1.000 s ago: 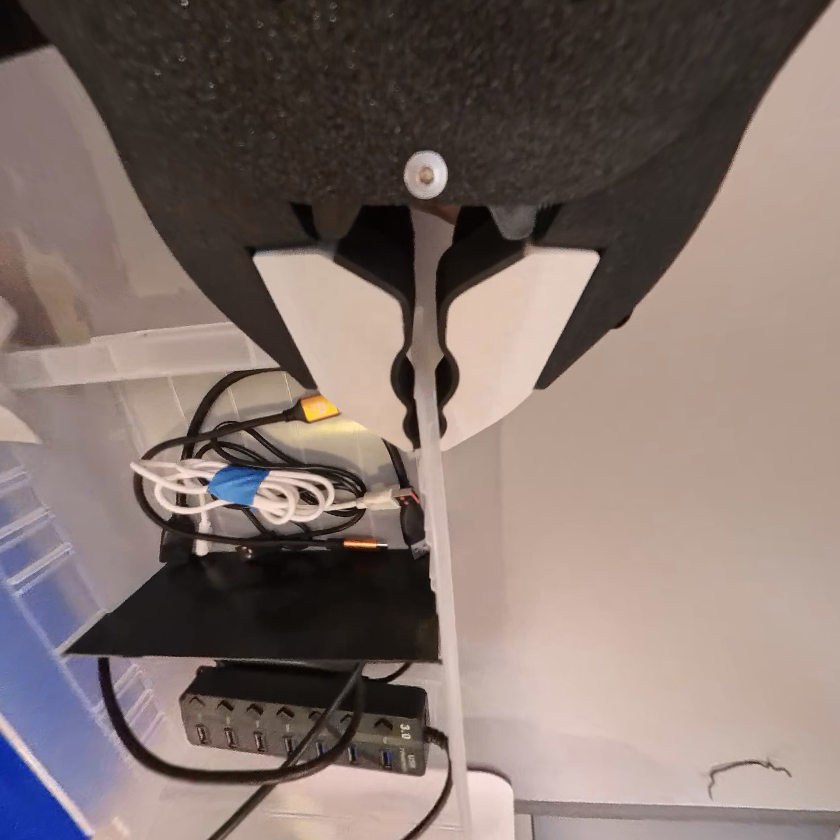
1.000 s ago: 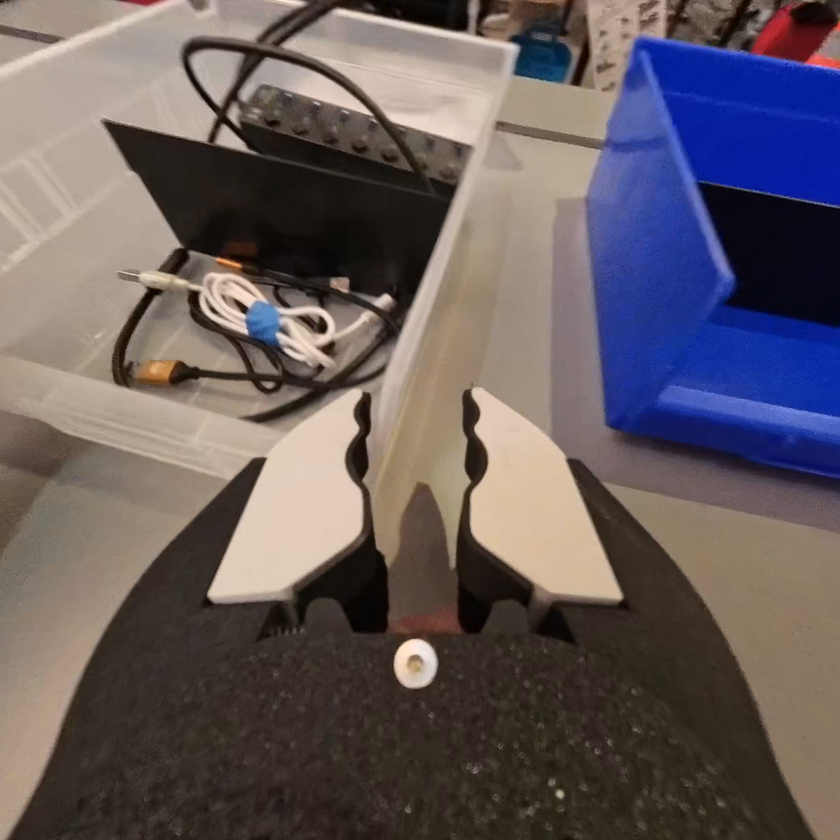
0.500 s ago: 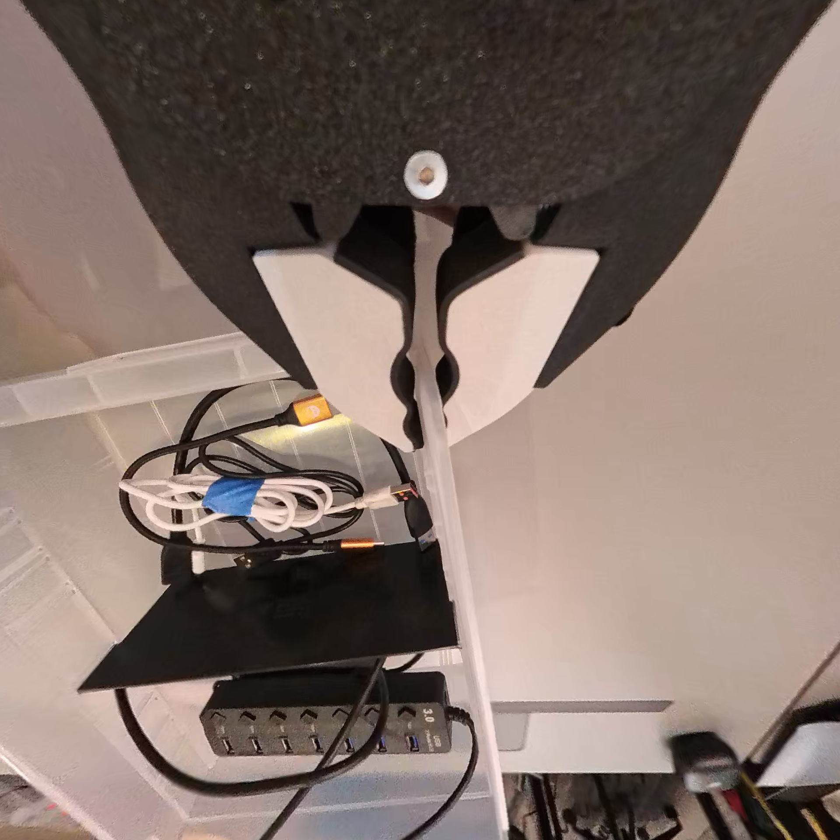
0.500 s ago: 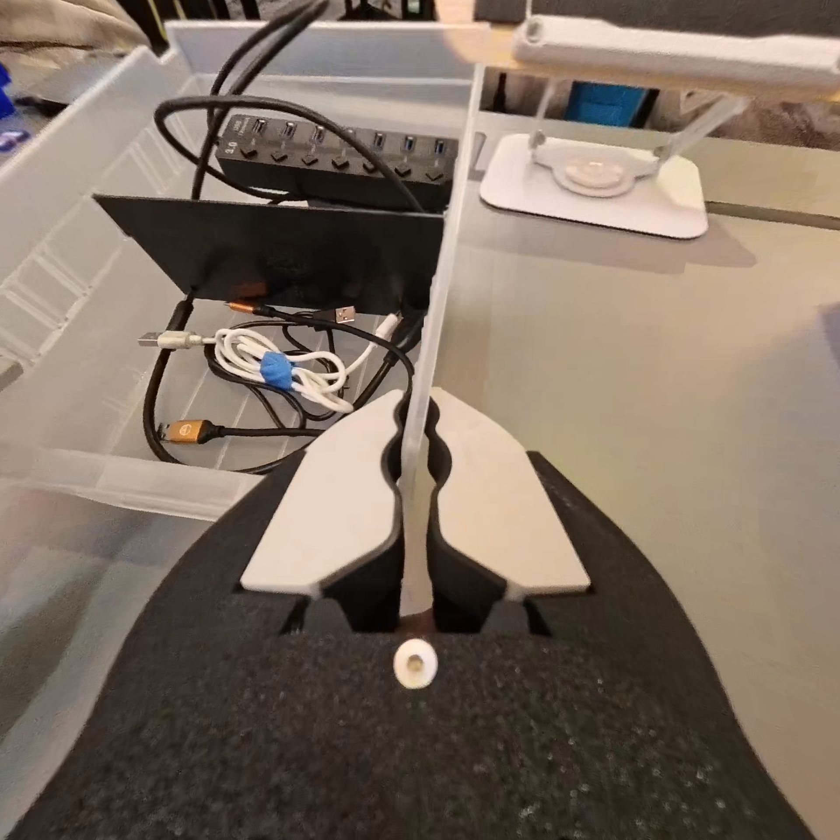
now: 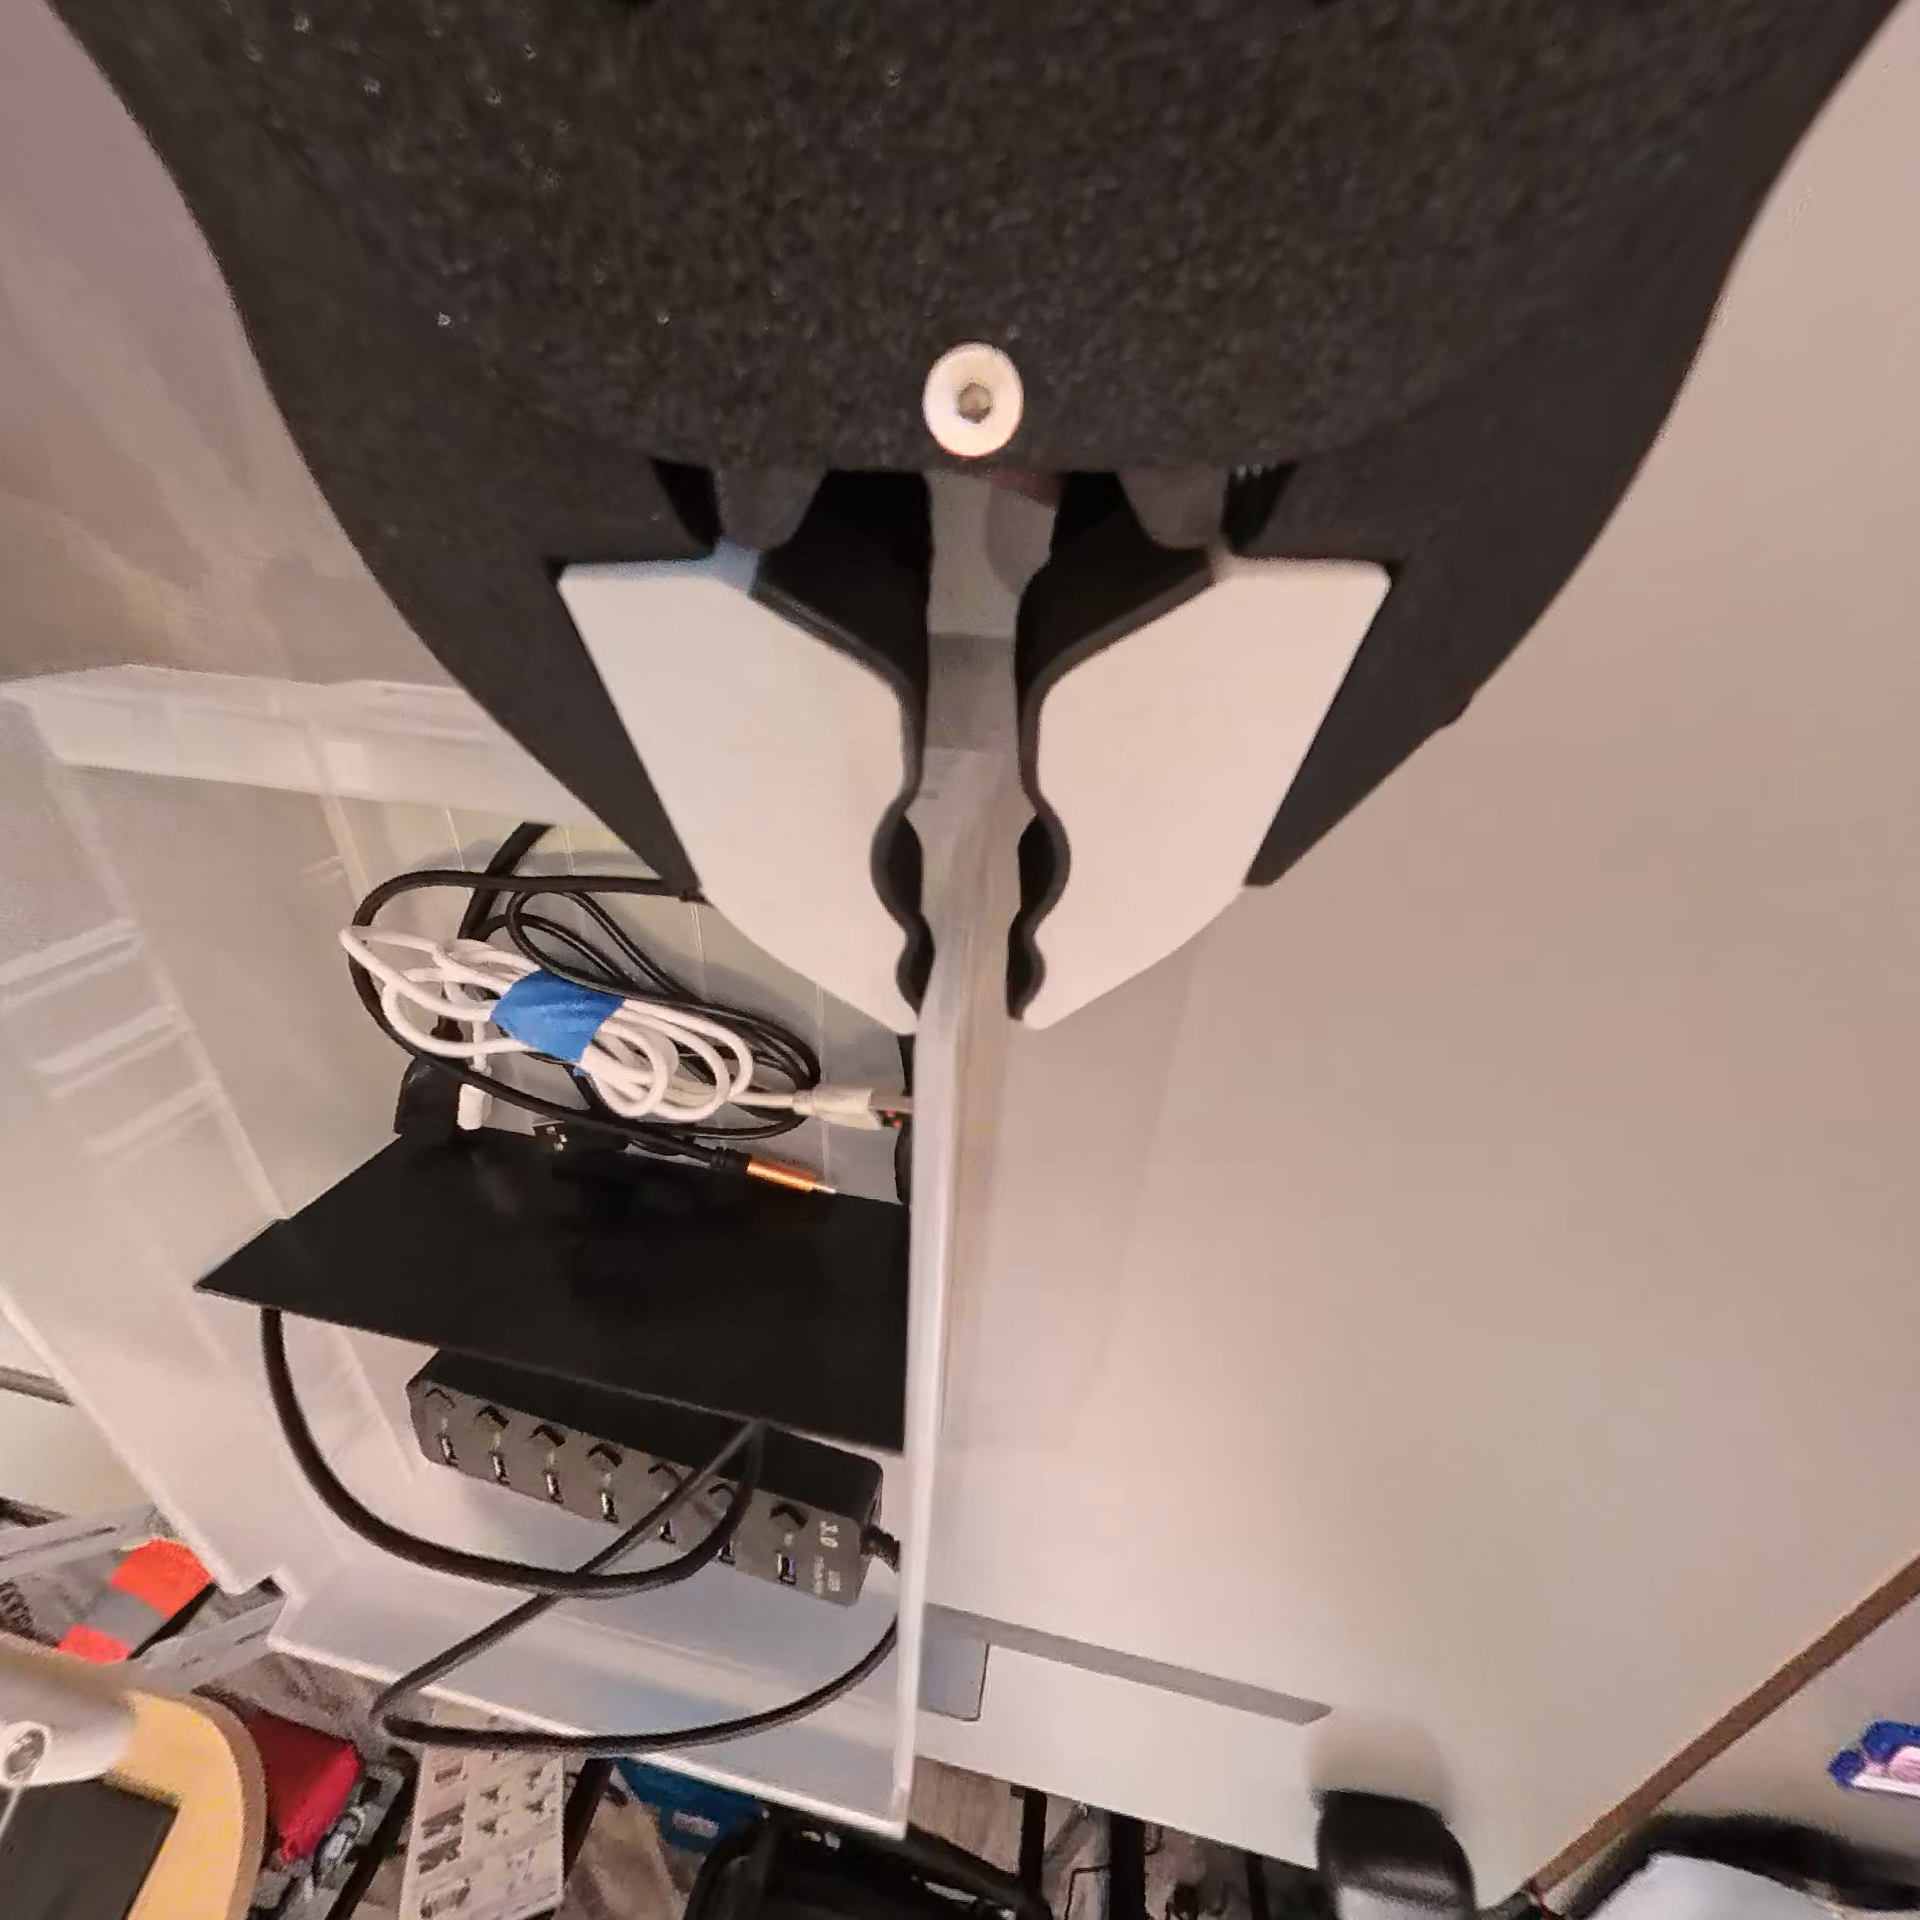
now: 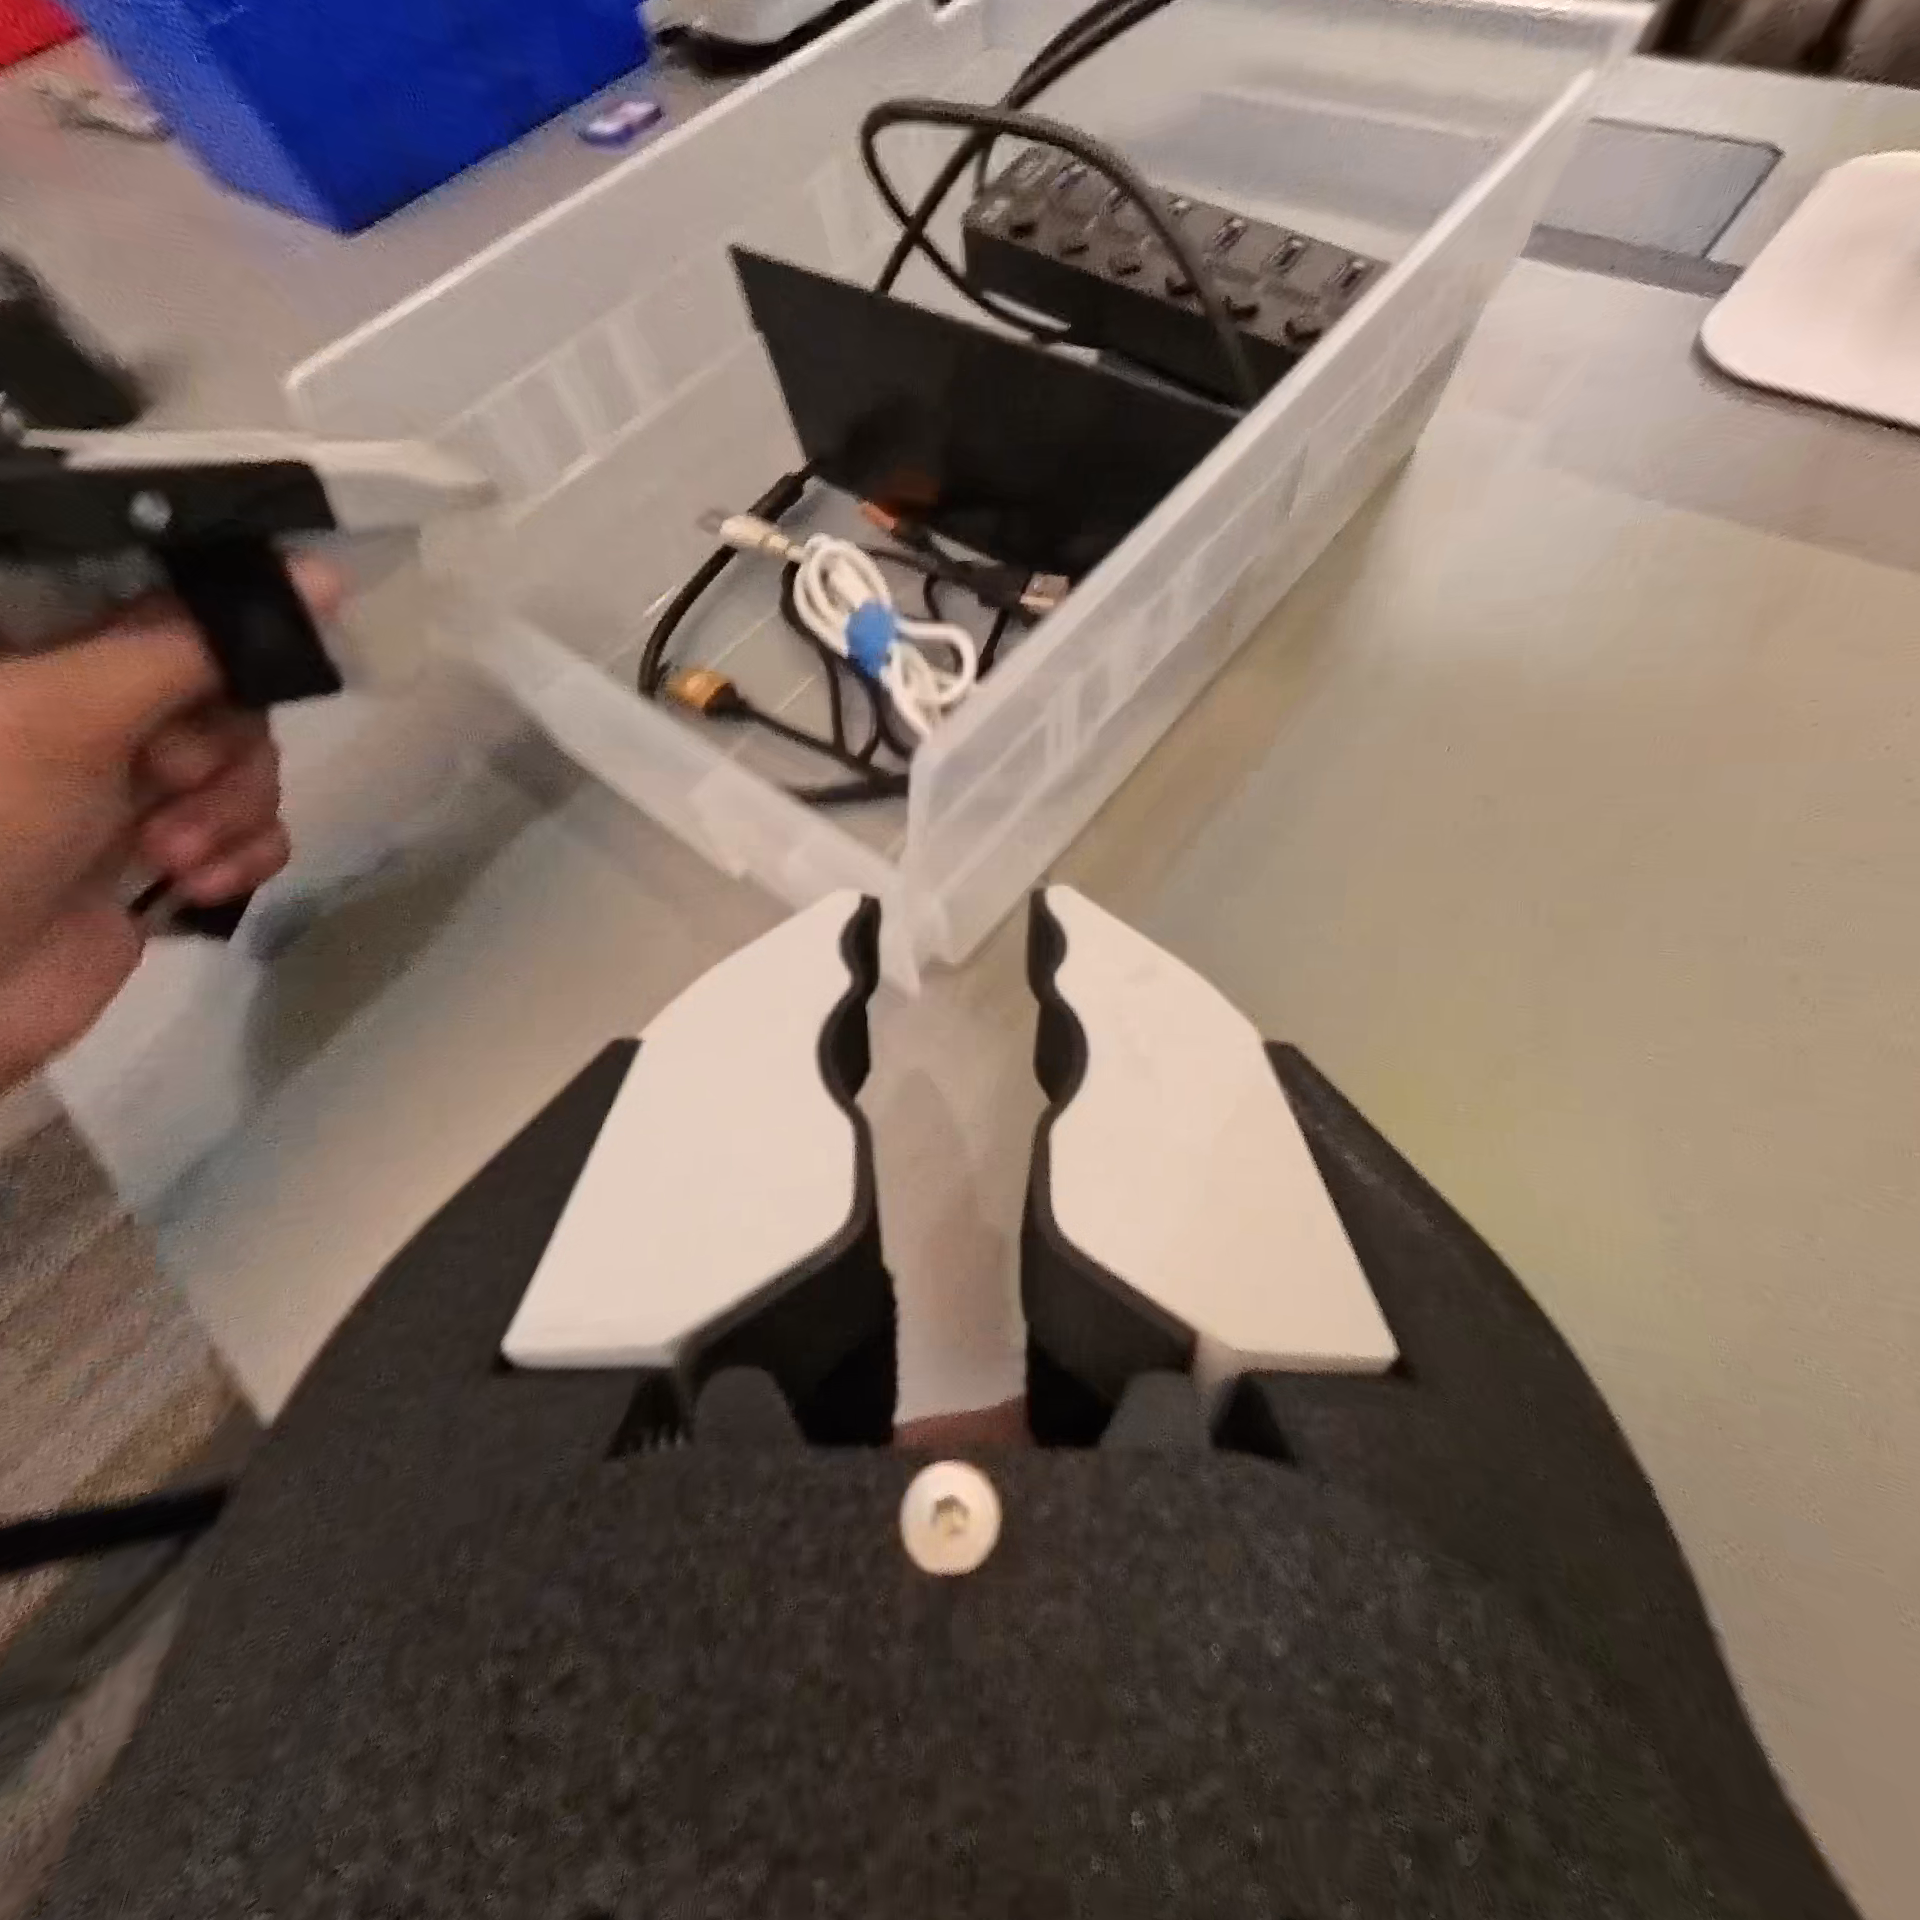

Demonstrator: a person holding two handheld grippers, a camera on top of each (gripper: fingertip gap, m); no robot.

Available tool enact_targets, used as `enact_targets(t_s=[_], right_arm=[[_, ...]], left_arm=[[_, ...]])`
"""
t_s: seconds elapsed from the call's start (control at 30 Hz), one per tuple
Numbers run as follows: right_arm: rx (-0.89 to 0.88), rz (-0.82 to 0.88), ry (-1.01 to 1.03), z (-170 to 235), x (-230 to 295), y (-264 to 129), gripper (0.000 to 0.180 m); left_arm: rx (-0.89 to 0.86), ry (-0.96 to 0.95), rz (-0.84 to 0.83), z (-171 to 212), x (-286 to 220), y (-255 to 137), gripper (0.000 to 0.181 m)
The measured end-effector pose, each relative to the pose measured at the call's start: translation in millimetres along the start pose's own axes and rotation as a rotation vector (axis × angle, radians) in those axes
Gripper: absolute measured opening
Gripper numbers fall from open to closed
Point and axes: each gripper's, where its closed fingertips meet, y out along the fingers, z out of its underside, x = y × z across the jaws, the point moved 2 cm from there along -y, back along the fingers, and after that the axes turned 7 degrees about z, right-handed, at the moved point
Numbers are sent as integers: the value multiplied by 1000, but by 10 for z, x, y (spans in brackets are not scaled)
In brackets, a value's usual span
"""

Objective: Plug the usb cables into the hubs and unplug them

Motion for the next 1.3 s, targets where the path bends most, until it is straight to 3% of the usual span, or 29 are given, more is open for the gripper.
enact_targets(t_s=[0.17,0.37,0.63,0.77,0.97,1.07,1.2,1.3], right_arm=[[-42,-16,-56,530,-619,-794,31],[-150,112,-24,919,-1759,-1601,30],[-213,433,154,989,-3082,-2047,22],[-212,363,303,1040,-3099,-2036,22],[-200,414,232,1097,-3103,-2119,23],[-207,444,204,1109,-3153,-2198,26],[-207,456,208,1150,-3200,-2267,29],[-175,444,234,1226,-3215,-2227,31]], left_arm=[[-7,27,-36,45,-1,-178,16],[14,125,-84,89,-32,-184,5],[24,134,-88,117,-135,-148,4],[25,174,-109,110,-142,-145,5],[23,115,-89,93,-92,-144,5],[-25,27,-119,69,-192,-400,29],[-122,-54,81,160,-845,-673,30],[-41,-68,269,468,-1373,-663,29]])
